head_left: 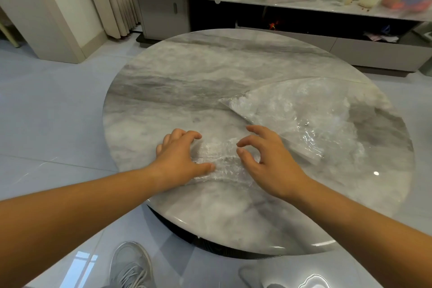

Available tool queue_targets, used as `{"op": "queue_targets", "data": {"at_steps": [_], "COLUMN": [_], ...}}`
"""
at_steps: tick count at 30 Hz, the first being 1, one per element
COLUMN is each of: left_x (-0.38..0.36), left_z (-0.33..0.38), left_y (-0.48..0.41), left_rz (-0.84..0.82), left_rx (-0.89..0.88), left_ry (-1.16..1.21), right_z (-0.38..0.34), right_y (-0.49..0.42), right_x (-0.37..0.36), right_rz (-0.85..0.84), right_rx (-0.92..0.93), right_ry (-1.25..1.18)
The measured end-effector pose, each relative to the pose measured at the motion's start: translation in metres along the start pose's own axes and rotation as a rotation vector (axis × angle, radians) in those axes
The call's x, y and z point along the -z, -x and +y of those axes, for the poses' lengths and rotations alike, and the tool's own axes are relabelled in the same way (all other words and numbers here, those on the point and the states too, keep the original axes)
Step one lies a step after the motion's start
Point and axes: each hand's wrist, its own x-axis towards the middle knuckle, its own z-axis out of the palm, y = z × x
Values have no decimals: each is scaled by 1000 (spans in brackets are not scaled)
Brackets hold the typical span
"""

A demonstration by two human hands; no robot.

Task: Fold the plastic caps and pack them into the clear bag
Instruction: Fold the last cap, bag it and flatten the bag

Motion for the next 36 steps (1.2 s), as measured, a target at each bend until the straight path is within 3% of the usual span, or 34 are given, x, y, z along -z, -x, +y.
{"op": "queue_targets", "data": {"at_steps": [5, 12, 16, 19, 21, 26, 31, 36], "left_x": [2, 0, 1, 3, 11, 39, 24, 19], "left_z": [0, -2, -3, -1, 0, 0, 16, 13], "left_y": [-3, -2, -1, -1, -4, -5, 4, 4], "left_rz": [-41, -36, -39, -51, -127, -417, -276, -186], "left_rx": [-2, 7, 8, 5, 7, 18, 41, 22], "left_ry": [7, 19, 19, 11, 11, 32, -128, -238], "right_z": [-4, -5, -2, -1, 1, 3, 2, -2], "right_y": [-28, -32, -14, 3, 17, 48, 63, 76], "right_x": [0, 3, 0, -7, -10, -17, -21, -26], "right_rz": [-145, -199, -126, -78, -135, -267, -309, -241], "right_rx": [-52, -102, 202, 543, 641, 608, 516, 452], "right_ry": [94, -134, -22, 262, 460, 557, 584, 588]}}
